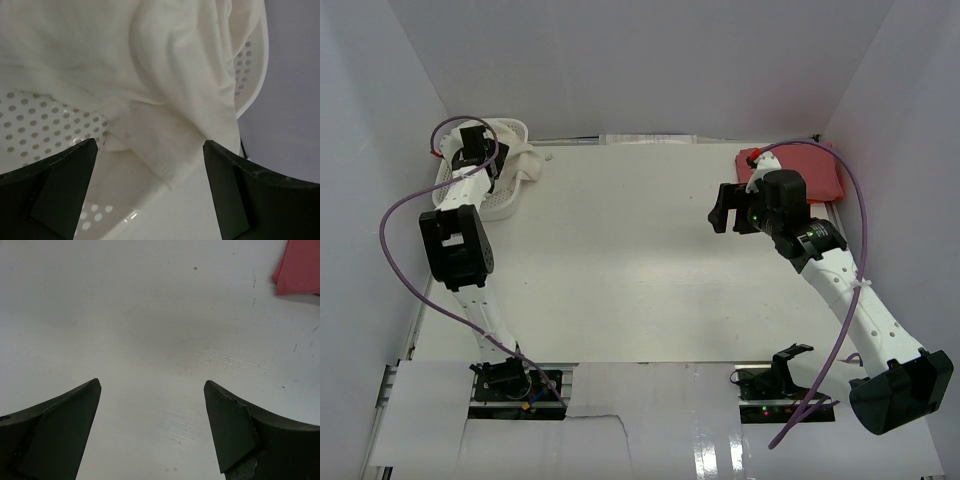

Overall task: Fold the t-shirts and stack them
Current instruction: Grab crumpled tshirt from bin with the left arm

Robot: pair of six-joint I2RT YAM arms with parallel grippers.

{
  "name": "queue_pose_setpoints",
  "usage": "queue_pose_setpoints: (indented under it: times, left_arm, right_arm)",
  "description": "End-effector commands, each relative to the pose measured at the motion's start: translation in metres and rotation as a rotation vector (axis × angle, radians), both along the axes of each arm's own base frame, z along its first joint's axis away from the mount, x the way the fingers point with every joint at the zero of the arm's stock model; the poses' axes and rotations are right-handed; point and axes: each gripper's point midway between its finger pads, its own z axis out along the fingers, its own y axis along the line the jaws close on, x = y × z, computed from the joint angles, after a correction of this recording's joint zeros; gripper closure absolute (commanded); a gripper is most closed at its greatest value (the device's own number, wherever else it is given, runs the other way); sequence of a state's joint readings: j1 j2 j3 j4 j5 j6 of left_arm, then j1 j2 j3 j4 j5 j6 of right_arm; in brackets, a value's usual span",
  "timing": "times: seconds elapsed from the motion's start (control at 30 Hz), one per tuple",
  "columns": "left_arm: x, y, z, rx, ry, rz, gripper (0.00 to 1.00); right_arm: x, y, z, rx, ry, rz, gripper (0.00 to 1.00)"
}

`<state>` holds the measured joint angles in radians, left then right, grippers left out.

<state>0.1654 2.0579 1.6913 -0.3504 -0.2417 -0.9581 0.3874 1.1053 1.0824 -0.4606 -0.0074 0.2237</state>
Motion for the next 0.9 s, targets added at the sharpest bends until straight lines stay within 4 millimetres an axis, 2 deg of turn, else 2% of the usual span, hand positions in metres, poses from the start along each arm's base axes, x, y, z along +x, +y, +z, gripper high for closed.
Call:
queue_pose_setpoints:
  times: [0.0, 0.13, 0.2, 0.23, 0.3, 0.33, 0.4, 0.43, 0.47, 0.5, 0.6, 0.63, 0.67, 0.73, 0.83, 0.87]
  left_arm:
    - [0.027, -0.002, 0.012, -0.026, -0.144, 0.032, 0.02]
    - [0.051, 0.002, -0.014, -0.099, -0.153, 0.016, 0.02]
    - [0.067, 0.002, -0.018, -0.127, -0.195, -0.012, 0.02]
    - [0.079, 0.001, -0.009, -0.122, -0.260, -0.034, 0.02]
    - [0.091, -0.004, -0.013, -0.155, -0.312, -0.077, 0.02]
    - [0.095, 0.001, -0.012, -0.173, -0.347, -0.074, 0.02]
    - [0.096, -0.007, -0.031, -0.275, -0.363, -0.086, 0.02]
    - [0.097, -0.003, -0.035, -0.293, -0.378, -0.084, 0.05]
    - [0.098, -0.004, -0.039, -0.307, -0.386, -0.092, 0.11]
    - [0.097, -0.006, -0.043, -0.319, -0.389, -0.110, 0.26]
    - [0.099, -0.008, -0.042, -0.316, -0.402, -0.142, 0.62]
    - [0.100, -0.009, -0.038, -0.312, -0.410, -0.170, 0.93]
    - [0.100, -0.010, -0.034, -0.310, -0.418, -0.184, 1.00]
    - [0.100, -0.016, -0.026, -0.308, -0.427, -0.214, 1.00]
    - [0.099, -0.019, 0.004, -0.263, -0.465, -0.250, 1.00]
    - [0.098, -0.022, 0.025, -0.215, -0.490, -0.285, 1.00]
  right_arm:
    - [0.003, 0.001, 0.008, 0.004, -0.047, 0.018, 0.10]
    - [0.004, -0.002, 0.009, -0.015, -0.050, 0.011, 0.10]
    - [0.003, -0.002, 0.010, -0.019, -0.051, 0.013, 0.10]
    - [0.003, -0.002, 0.010, -0.019, -0.049, 0.015, 0.10]
    - [0.003, -0.003, 0.010, -0.023, -0.046, 0.014, 0.10]
    - [0.002, -0.003, 0.009, -0.026, -0.044, 0.016, 0.10]
    - [0.005, -0.009, 0.009, -0.045, -0.051, -0.014, 0.10]
    - [0.005, -0.010, 0.009, -0.050, -0.052, -0.014, 0.10]
    - [0.005, -0.010, 0.008, -0.052, -0.051, -0.014, 0.10]
    - [0.005, -0.010, 0.007, -0.057, -0.046, -0.016, 0.10]
    - [0.006, -0.011, 0.005, -0.066, -0.043, -0.021, 0.10]
    - [0.007, -0.011, 0.004, -0.069, -0.039, -0.020, 0.10]
    - [0.007, -0.011, 0.003, -0.069, -0.039, -0.020, 0.10]
    - [0.008, -0.010, 0.000, -0.069, -0.030, -0.014, 0.10]
    - [0.007, -0.008, 0.000, -0.065, -0.027, -0.005, 0.10]
    - [0.007, -0.007, -0.001, -0.064, -0.025, -0.002, 0.10]
